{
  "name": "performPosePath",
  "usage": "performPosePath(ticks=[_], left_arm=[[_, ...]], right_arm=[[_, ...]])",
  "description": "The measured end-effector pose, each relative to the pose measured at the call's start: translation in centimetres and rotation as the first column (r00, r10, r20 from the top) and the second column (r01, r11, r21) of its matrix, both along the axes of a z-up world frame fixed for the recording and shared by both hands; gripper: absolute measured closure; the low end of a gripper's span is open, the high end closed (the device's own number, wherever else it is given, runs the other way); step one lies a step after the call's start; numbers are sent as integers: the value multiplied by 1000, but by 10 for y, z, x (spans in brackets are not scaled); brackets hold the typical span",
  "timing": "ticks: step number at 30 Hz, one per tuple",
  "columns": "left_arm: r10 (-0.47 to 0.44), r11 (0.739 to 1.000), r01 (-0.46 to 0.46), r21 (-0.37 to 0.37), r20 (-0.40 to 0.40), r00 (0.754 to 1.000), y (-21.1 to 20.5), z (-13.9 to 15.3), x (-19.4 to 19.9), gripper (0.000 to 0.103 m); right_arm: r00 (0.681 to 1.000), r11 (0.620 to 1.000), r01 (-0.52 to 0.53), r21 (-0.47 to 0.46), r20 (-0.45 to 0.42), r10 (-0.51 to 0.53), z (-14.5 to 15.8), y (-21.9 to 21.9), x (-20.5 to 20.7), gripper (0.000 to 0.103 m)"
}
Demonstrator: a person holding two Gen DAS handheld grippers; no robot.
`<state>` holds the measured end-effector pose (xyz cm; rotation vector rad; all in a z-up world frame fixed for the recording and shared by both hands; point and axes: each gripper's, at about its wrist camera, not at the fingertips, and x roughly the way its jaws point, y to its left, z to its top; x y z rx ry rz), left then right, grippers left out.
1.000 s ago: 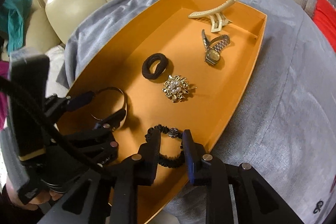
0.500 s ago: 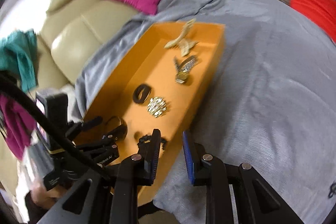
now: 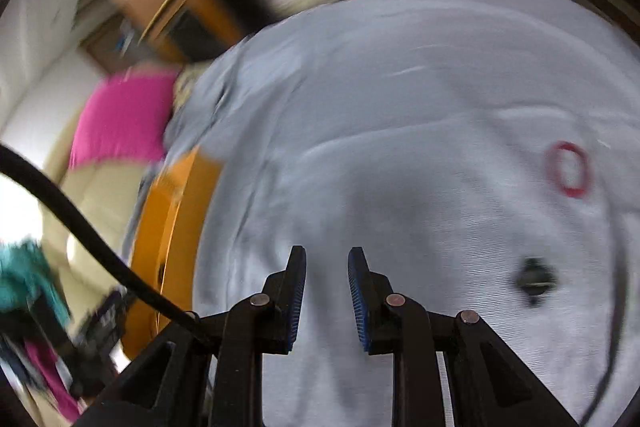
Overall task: Organize jewelry
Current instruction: 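Move both open tools back over the black clip and red ring, then grasp the black bow-shaped clip with the left tool while the right grasps the red ring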
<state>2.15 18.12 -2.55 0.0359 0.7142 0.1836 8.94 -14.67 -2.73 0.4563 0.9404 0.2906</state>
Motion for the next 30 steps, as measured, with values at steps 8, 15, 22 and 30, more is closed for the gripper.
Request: performPosePath(ticks=[8,15,22,30], left_arm=[[-349,937,348,-23,-30,937,-143,-3,14,36],[-539,842,536,-62,-89,837,-237,-20,32,36],[-628,777,613,-144,-111,770,-284,-36,50,36],[-666,745,646,-163,-133,734,-317,-51,57,36]], right_arm=[[950,933,311,180,-36,-310,-17,-147,-8,71],[919,867,394,305,-147,-366,-46,-206,0,70],[944,900,325,291,-159,-289,-55,-206,14,70],[929,917,339,210,-227,-291,-75,-199,46,70]])
